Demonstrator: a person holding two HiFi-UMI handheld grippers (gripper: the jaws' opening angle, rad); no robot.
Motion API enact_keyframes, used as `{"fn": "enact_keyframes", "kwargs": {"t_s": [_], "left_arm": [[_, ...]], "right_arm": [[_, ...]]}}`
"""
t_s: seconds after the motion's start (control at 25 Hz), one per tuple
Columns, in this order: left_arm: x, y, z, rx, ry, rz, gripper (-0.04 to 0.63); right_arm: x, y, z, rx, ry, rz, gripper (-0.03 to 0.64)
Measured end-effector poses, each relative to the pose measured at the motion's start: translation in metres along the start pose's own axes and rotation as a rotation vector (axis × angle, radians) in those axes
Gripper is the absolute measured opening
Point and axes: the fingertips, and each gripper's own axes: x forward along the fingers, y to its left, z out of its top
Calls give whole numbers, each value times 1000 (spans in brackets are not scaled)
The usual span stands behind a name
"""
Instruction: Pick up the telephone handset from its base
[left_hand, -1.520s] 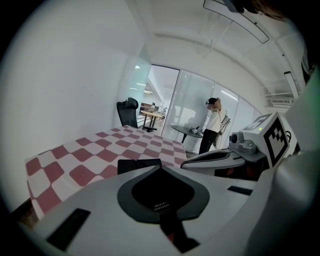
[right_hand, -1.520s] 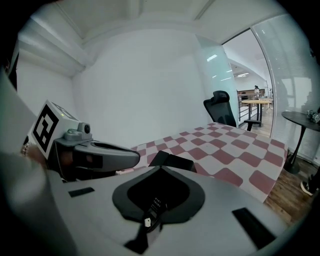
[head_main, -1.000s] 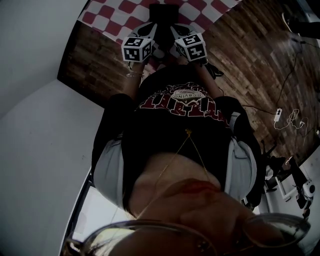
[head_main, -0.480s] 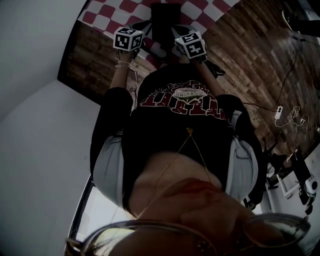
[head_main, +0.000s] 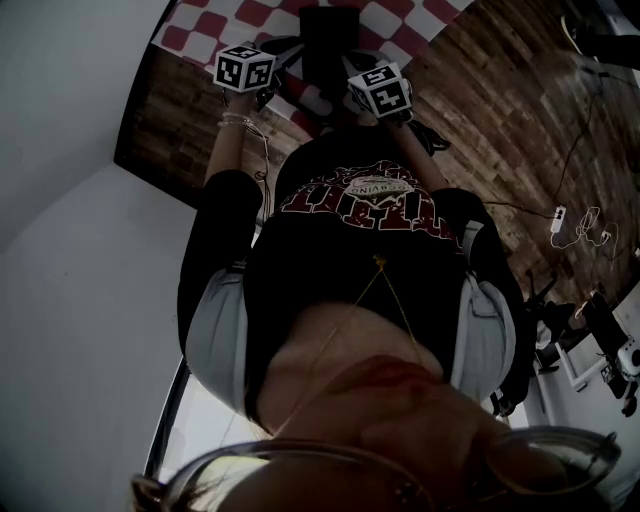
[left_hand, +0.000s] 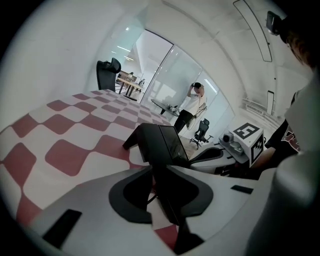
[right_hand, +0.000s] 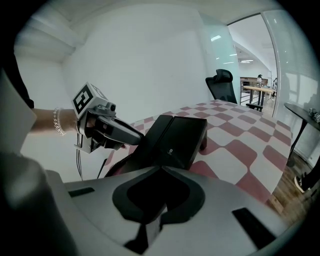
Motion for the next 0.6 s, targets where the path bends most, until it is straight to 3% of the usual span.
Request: {"fn": "enact_keyframes", "kwargs": {"t_s": [0.6], "left_arm": [[9, 0, -3, -21, 54, -122, 101]], "right_arm": [[-1, 6, -3, -21, 2, -4, 17]]}}
